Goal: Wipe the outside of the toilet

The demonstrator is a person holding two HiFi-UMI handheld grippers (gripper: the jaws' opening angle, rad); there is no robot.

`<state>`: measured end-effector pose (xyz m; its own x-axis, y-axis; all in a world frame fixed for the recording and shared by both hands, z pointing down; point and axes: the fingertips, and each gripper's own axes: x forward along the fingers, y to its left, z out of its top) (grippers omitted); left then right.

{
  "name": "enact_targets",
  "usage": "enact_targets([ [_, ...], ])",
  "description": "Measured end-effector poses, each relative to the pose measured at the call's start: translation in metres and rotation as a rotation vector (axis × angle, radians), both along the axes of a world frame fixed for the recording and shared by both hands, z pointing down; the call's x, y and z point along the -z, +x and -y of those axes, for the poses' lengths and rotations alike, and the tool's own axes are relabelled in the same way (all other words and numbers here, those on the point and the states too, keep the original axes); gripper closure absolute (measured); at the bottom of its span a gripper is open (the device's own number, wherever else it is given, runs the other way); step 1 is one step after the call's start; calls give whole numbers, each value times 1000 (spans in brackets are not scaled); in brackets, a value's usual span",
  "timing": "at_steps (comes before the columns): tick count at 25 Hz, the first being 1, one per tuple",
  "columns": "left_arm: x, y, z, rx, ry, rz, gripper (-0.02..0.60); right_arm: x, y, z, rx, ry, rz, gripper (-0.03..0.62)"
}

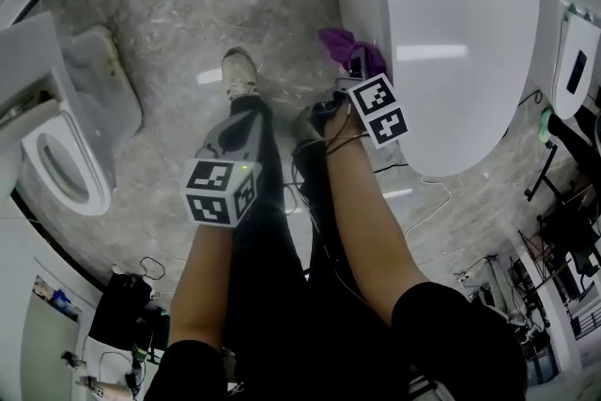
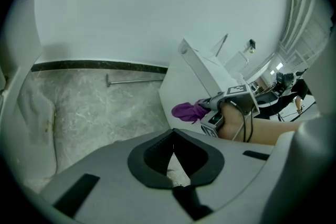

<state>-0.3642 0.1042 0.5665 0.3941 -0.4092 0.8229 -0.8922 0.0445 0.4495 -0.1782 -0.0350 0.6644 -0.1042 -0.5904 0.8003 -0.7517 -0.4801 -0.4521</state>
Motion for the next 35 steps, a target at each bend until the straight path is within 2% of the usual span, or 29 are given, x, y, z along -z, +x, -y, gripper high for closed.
enact_targets([
  [8, -8, -53, 45, -51, -26, -50, 575, -10, -25, 45, -77, -19, -106, 508],
  [12, -14, -71, 64, -67, -43, -81, 575, -14, -37, 65, -85, -20, -144, 508],
  [17, -24, -89, 81, -118, -52, -99, 575, -17, -55, 97, -113, -10, -150, 508],
  [24, -37, -122, 86, -97, -76, -108, 575, -21, -79, 142, -130, 10, -154, 508],
  [31, -45, -134, 92, -118, -86, -128, 575, -27, -101, 183, -128, 33, -149, 502],
  [35, -50, -134, 95, -148, -90, -137, 575, -29, -119, 218, -88, 79, -150, 500],
])
